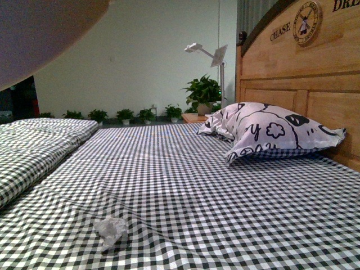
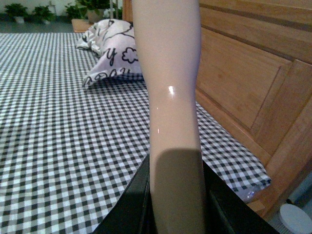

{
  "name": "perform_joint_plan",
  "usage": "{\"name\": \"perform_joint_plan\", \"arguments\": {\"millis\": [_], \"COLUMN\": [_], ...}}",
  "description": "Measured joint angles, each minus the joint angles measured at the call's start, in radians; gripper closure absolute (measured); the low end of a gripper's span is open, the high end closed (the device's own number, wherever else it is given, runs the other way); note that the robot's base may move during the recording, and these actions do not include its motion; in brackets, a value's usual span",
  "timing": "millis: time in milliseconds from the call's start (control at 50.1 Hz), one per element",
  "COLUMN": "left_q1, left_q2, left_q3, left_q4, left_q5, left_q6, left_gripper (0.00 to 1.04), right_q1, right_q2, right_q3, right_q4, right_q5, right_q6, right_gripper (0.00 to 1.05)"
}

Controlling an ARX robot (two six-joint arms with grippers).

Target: Clean up trash

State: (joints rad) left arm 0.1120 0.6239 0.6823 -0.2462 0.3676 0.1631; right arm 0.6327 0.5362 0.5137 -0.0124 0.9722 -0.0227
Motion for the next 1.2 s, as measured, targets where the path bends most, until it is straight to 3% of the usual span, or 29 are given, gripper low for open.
{"name": "perform_joint_plan", "arguments": {"millis": [280, 359, 459, 579, 799, 938, 1198], "left_q1": [-0.001, 0.031, 0.094, 0.183, 0.237, 0.262, 0.276], "left_q2": [0.006, 0.029, 0.089, 0.206, 0.396, 0.565, 0.735], "left_q3": [0.003, 0.009, 0.007, 0.006, 0.008, 0.018, 0.070], "left_q4": [-0.014, -0.060, -0.009, 0.082, 0.184, 0.179, 0.140], "left_q5": [0.005, 0.043, 0.064, 0.130, 0.228, 0.229, 0.219], "left_q6": [-0.009, -0.027, 0.015, 0.146, 0.465, 0.703, 0.865], "left_gripper": [0.77, 0.77, 0.77, 0.77, 0.77, 0.77, 0.77], "right_q1": [-0.001, -0.002, -0.001, -0.002, -0.002, -0.002, -0.002], "right_q2": [-0.009, -0.009, -0.008, -0.009, -0.008, -0.008, -0.009], "right_q3": [0.000, 0.000, 0.000, 0.000, 0.000, 0.000, 0.000], "right_q4": [0.000, 0.000, 0.000, 0.000, 0.000, 0.000, 0.000], "right_q5": [0.005, 0.006, 0.005, 0.005, 0.006, 0.005, 0.006], "right_q6": [0.000, 0.000, 0.000, 0.000, 0.000, 0.000, 0.000], "right_gripper": [0.84, 0.84, 0.84, 0.84, 0.84, 0.84, 0.84]}}
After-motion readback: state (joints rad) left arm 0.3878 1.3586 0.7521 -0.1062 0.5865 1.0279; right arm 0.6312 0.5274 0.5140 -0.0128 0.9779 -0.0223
